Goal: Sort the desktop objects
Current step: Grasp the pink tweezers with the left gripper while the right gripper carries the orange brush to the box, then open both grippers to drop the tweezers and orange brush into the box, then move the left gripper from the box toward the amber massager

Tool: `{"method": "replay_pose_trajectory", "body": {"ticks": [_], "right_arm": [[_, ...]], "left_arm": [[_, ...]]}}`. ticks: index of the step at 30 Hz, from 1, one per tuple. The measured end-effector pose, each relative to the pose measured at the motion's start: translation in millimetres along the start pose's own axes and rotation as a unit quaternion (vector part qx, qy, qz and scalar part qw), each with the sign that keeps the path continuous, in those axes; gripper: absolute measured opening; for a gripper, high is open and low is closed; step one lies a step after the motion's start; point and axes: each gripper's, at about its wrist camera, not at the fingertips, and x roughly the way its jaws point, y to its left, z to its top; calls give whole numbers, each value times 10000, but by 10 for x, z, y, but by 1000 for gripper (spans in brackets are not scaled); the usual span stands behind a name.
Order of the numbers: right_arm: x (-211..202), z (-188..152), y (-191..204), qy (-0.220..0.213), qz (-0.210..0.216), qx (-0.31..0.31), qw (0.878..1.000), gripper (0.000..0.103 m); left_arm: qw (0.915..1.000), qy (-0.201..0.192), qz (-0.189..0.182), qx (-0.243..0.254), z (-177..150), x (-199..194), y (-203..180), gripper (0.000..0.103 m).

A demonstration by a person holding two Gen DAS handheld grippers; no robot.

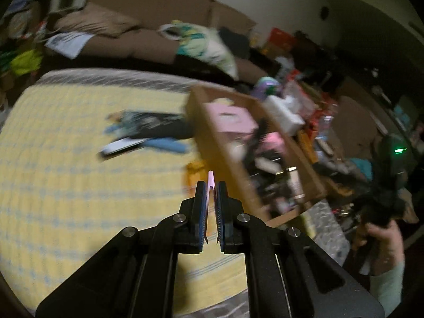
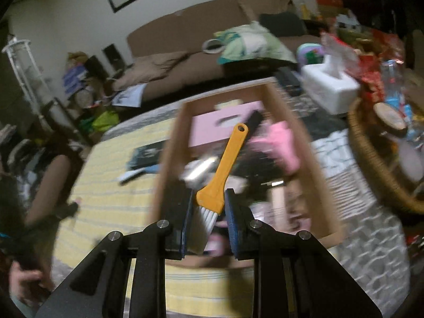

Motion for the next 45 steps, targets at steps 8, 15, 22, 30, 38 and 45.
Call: {"method": "replay_pose_trajectory", "body": {"ticks": [8, 15, 22, 30, 38, 45], "right_arm": [[300, 23, -434, 507, -545, -603, 9954, 23], [474, -131, -572, 818, -940, -1050, 9866, 24], [312, -70, -737, 582, -791, -611, 9933, 24], [87, 65, -873, 158, -567, 135, 9982, 25], [-5, 101, -618, -82, -166, 135, 9997, 39], [-4, 114, -52, -206, 264, -172, 9993, 64]], "left_arm": [[9977, 296, -616, 53, 290, 756, -823, 7], [9969, 479, -624, 5, 279, 1195, -1032, 7], [9968, 649, -430, -181, 129, 1531, -1043, 7], [9953, 714, -362, -542, 69, 1567, -923, 52], [9981, 173, -476, -362, 252, 838, -766, 84], [9985, -226, 489, -9, 169, 181, -218, 103]]}}
